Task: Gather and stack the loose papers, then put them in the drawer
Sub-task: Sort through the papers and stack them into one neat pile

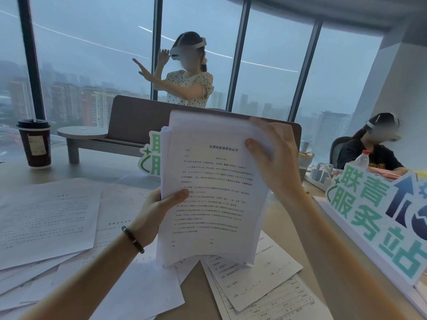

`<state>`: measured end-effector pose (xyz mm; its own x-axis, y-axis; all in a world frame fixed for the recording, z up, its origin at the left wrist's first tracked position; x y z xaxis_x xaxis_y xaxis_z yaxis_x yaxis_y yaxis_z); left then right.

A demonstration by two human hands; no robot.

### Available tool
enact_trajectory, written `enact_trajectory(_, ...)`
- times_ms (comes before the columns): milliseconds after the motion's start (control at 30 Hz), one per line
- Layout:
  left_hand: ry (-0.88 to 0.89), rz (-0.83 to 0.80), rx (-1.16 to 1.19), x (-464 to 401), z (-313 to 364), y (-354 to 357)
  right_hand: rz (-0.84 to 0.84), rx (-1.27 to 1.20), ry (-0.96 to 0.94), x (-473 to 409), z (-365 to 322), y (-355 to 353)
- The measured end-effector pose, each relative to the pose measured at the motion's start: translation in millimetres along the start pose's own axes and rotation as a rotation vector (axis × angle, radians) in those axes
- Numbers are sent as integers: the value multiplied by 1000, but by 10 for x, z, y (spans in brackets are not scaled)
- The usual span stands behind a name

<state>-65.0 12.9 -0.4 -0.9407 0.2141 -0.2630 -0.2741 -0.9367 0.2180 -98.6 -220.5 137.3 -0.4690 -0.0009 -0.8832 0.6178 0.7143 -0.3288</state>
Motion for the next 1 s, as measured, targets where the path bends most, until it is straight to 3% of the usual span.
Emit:
enact_trajectory(133, 0, -8, -12, 2, -9, -11, 1, 65, -19, -1, 72, 39)
enact_trajectory(300, 27, -14, -48, 34, -25, 19, 23, -30, 27, 23, 55, 18)
enact_trajectory(467, 19, 23, -47, 55, -61, 44, 91, -635, 441, 296, 286, 149)
enact_trajectory(633, -14, 39, -42, 39, -75, 61, -103, -769, 728, 765, 627, 467)
enact_trajectory(800, 17, 88, -33, 17, 7, 118, -33, -795, 716, 752, 527, 539)
enact_trajectory(1000, 45, 181, -121, 37, 6, 117, -2, -658, 637, 862, 488, 543)
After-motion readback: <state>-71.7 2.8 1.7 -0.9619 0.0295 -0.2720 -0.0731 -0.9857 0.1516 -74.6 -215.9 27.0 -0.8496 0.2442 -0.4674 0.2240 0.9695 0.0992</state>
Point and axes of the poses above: each hand's wrist, its own x-axis away from the middle knuckle, its own y-axis out of the palm, z = x × y, the point moved 4 cm from there along -x, towards the middle knuckle, and after that the axes turned 3 degrees about -y, right-handed, at the moved point
